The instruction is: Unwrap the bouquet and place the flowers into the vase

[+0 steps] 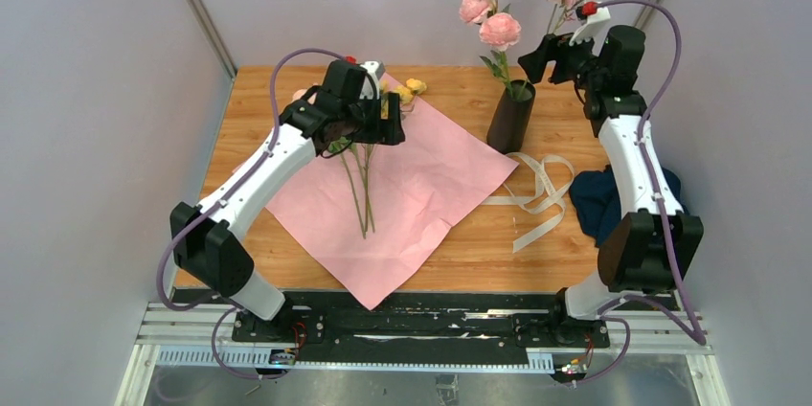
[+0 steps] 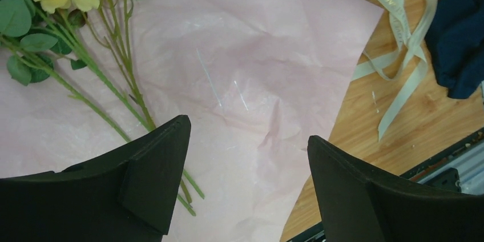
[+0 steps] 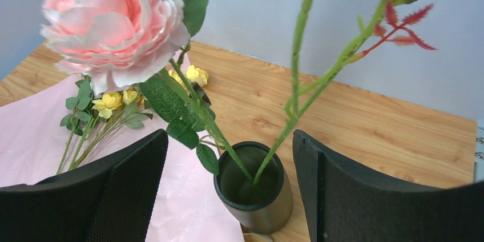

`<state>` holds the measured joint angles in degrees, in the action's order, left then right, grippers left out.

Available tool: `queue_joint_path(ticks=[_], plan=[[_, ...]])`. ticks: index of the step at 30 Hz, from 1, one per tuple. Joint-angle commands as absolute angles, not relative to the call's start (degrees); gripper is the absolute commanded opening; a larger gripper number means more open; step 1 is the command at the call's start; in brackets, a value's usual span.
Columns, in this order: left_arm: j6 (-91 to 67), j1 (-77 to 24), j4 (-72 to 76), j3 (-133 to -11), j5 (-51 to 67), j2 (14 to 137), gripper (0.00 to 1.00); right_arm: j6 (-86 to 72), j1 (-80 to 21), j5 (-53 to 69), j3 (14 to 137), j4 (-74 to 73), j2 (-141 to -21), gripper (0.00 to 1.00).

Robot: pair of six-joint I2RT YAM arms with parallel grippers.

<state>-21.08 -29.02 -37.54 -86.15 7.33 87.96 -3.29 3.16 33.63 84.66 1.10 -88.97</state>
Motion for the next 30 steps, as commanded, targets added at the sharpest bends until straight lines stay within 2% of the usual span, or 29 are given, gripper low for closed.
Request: queue_joint_path(ticks=[1,10,16,18,22,27,30], plan=[[-23.5,-28.9,-40.9,-88.3,2.4,89.9,0.84,-3.4,3.2,30.0,82.5,-3.7,-85.0,0.84],[-28.3,-23.8,-48.2,-88.6,-5.0,94.0,0.84,-3.1,3.2,28.6,75.6,-6.4,-77.9,0.85],[-27.0,-22.2,-49.8,-87.3,-8.3,98.1,0.82,-3.9,3.2,28.6,71.6,-8.6,-71.1,0.79],[-27.2,-22.2,-49.8,-87.6,-8.5,100.1,0.81,-5.2,3.2,29.2,70.3,-8.8,-68.3,0.7],[-29.9,-22.1,-49.6,-88.5,-8.3,104.1,0.68,-7.6,3.0,30.9,68.7,-9.1,-64.8,0.53],[-30.5,-22.1,-49.3,-90.8,-8.1,109.3,0.61,-8.1,2.2,31.5,68.4,-11.6,-62.9,0.31],[-30.5,-22.1,-49.1,-91.8,-9.3,111.0,0.58,-7.9,1.5,31.6,68.5,-12.7,-62.6,0.25]])
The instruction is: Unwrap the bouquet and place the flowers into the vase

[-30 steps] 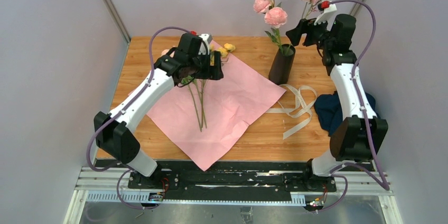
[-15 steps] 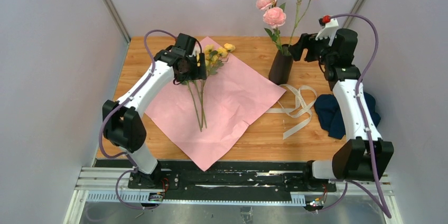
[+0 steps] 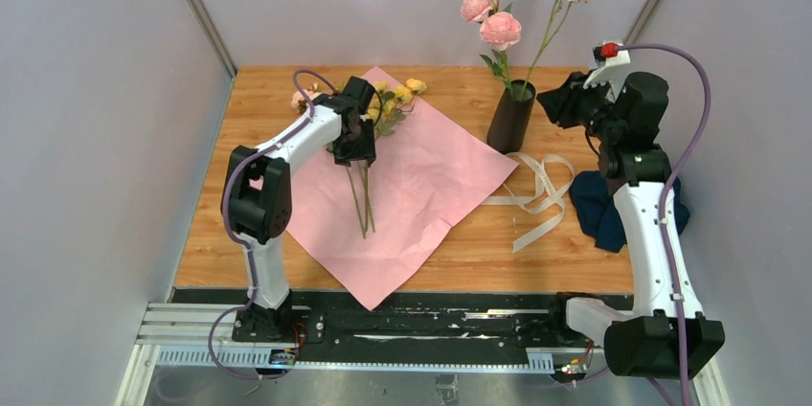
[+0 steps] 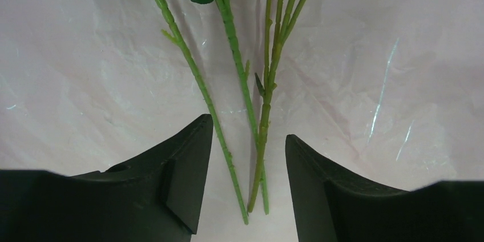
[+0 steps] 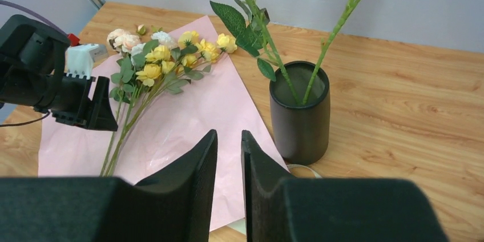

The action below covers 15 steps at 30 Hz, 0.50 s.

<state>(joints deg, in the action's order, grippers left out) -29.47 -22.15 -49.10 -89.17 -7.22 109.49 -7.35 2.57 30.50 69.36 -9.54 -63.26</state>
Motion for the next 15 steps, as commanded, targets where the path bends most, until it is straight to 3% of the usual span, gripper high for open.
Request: queue_joint_path(ticks=[1,7,15], plan=[[-30.7,-22.1,-48.9,-92.0,-9.6,111.5,0.58,-7.9,1.2,31.5,68.5,-13.0,-62.6,0.24],[-31.8,-22.1,-48.5,-92.8,-9.4,113.8,0.62,-8.6,0.8,32.0,67.8,-12.4,-62.4,0.3],[-31.1,-22.1,-48.5,-95.0,-9.5,118.1,0.6,-9.4,0.8,32.3,66.0,-11.9,-61.3,0.31]])
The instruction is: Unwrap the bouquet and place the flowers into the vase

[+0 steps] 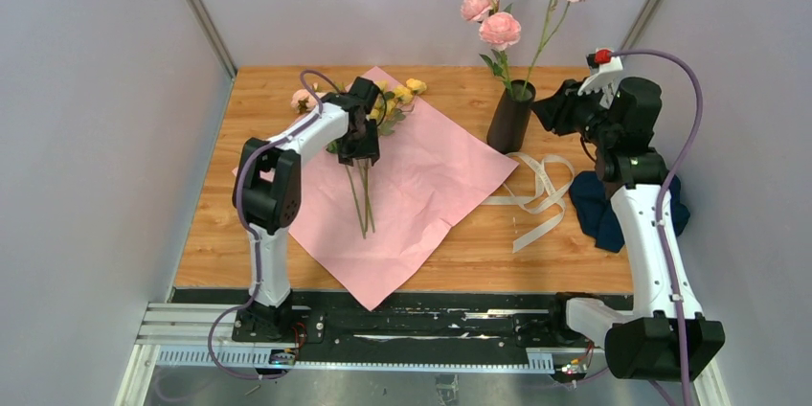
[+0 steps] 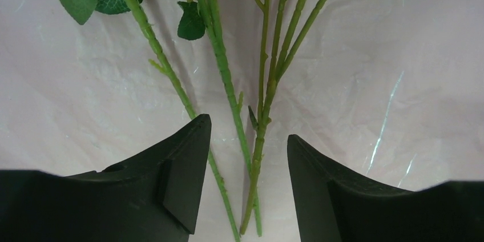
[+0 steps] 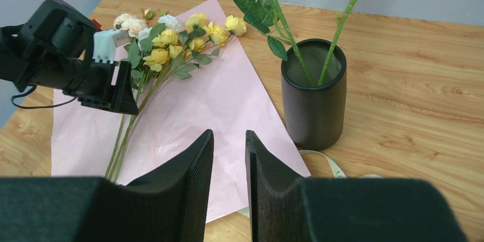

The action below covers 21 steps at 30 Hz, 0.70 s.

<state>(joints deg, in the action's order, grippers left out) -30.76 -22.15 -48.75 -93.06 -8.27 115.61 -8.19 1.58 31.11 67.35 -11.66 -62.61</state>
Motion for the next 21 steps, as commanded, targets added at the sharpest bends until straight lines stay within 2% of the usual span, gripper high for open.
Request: queue_joint_path(ticks=[1,21], plan=[[-30.9,-22.1,-48.4,-95.2,-9.3,118.4,0.59,-9.6,0.8,32.4,65.8,-11.6,-61.2,0.31],[-29.4,-23.8,-48.4,-95.4,-11.0,114.3,0.59,-12.5,0.8,34.3,62.0,-7.8,-64.1,0.31]])
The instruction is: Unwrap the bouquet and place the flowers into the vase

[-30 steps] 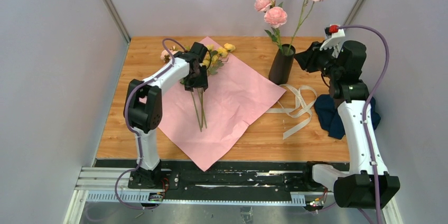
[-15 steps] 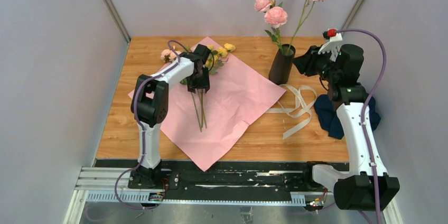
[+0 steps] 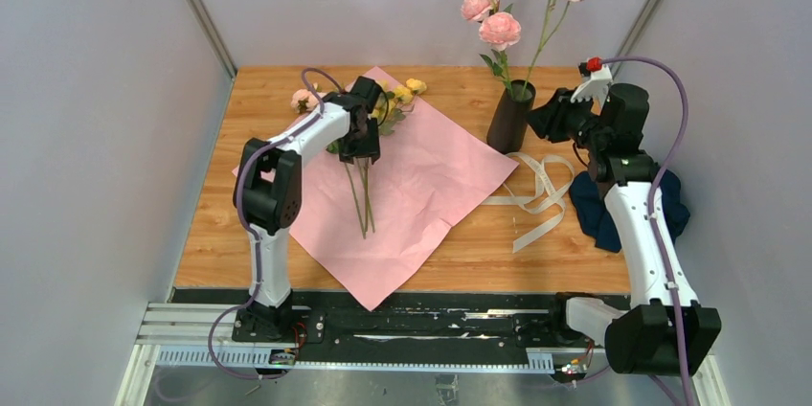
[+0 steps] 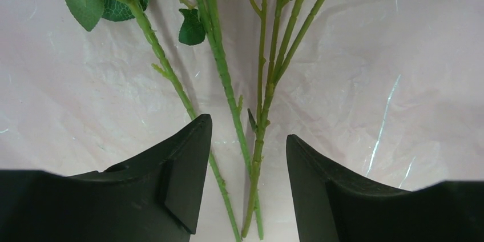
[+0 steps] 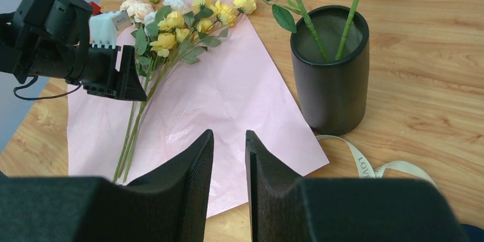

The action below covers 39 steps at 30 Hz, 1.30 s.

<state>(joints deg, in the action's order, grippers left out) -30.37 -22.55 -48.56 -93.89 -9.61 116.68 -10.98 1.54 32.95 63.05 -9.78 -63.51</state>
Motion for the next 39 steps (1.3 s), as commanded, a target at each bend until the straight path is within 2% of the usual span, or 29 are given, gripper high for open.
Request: queue_joint_path(ticks=[1,15,21,23,24,25,27,28,30,33,34,36,39], plan=[[-28.5,-24.2,-48.4,-95.6,-11.4,114.4,0.59,-12.5,0.8,34.3,61.9,-7.7,-64.3,0.31],[-28.1,-26.2,-48.8,-95.9,-8.8,120.5,0.6,-11.3,0.7,34.0,62.8,-9.6,-66.8,0.31],[-27.0,-26.1,-49.0,-96.9,-6.8,123.1,0.72,-11.7,0.7,33.4,62.4,-9.3,-66.8,0.31],[-26.4,-26.2,-49.5,-97.5,-5.4,124.3,0.71,-11.8,0.8,33.4,62.5,-9.1,-67.0,0.31],[-26.2,-26.2,-49.5,-97.6,-4.7,124.6,0.69,-11.8,0.8,33.4,62.5,-9.1,-67.0,0.31],[-26.0,-26.2,-49.6,-97.6,-4.0,124.8,0.61,-11.9,0.8,33.4,62.4,-8.9,-67.0,0.31],[-25.9,-26.2,-49.8,-97.5,-4.2,124.6,0.16,-12.1,0.7,33.5,62.1,-8.6,-67.0,0.31],[-25.8,-26.2,-50.2,-97.5,-5.2,124.1,0.0,-11.9,0.8,33.6,61.8,-8.5,-66.9,0.31],[-25.2,-26.2,-50.3,-97.7,-6.2,122.7,0.0,-10.5,0.7,33.2,61.5,-9.2,-66.2,0.31],[-23.7,-26.3,-50.2,-98.2,-7.7,119.5,0.0,-8.3,0.6,31.0,60.7,-8.8,-62.6,0.42],[-23.4,-26.3,-50.2,-98.3,-8.3,118.3,0.0,-8.4,0.5,29.6,60.2,-8.1,-61.1,0.47],[-22.3,-26.3,-49.1,-98.3,-8.3,115.1,0.0,-9.1,0.5,28.2,60.8,-7.9,-59.0,0.66],[-21.3,-26.3,-48.0,-99.4,-7.7,110.5,0.0,-11.2,0.3,29.4,64.3,-8.9,-58.4,0.77]])
